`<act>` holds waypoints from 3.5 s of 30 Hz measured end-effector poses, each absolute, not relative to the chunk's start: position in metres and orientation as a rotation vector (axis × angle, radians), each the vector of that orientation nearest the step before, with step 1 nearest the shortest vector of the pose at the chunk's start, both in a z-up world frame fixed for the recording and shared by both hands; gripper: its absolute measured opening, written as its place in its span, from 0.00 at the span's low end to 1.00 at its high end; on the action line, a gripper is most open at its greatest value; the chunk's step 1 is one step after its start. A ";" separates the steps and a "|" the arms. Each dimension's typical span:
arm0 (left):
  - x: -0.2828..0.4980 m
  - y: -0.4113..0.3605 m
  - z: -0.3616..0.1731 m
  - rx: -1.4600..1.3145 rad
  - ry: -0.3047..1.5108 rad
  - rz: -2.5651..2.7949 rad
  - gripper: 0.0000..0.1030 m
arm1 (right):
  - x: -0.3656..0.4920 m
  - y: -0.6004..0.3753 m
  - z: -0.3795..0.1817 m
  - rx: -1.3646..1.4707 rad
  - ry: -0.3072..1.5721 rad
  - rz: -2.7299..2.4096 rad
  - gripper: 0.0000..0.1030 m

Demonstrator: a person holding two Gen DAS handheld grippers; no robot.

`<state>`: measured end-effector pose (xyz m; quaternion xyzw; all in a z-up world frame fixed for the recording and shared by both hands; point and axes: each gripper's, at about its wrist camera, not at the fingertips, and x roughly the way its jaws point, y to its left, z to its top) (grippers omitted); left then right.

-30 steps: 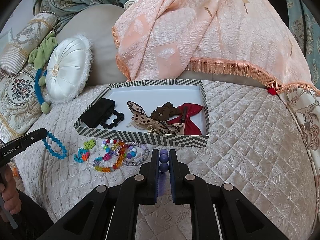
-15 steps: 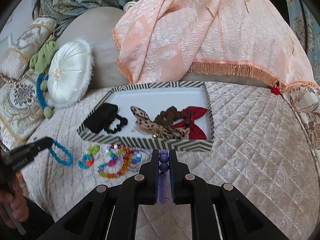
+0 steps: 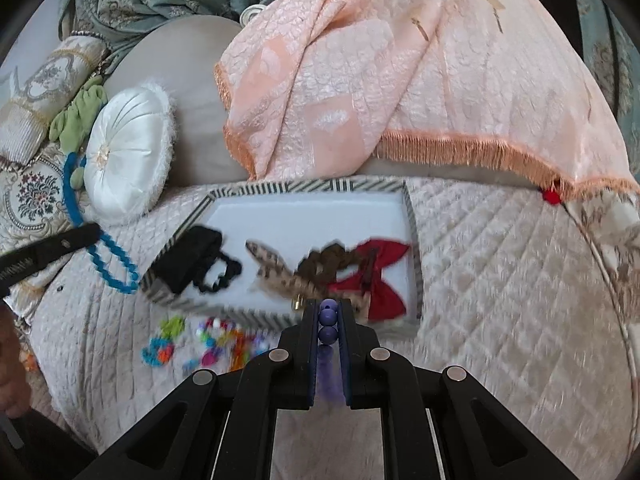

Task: Organize jewelry
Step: 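Lower the blue and purple bracelets into the tray and open both tools, then grasp the teal spiral hair ties with the left tool while the right tool grasps the orange bead bracelet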

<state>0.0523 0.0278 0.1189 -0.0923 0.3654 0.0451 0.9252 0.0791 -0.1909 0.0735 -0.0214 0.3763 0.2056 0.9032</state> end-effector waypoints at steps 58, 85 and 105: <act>-0.002 0.095 0.040 -0.294 0.904 0.214 0.47 | 0.064 -0.191 0.028 -0.023 0.945 0.418 0.39; 0.036 0.014 -0.008 -0.090 0.992 0.108 0.24 | 0.052 -0.155 0.006 -0.057 0.925 0.653 0.36; 0.034 0.022 -0.008 -0.118 1.013 0.121 0.22 | 0.061 -0.113 0.002 -0.105 0.893 0.682 0.09</act>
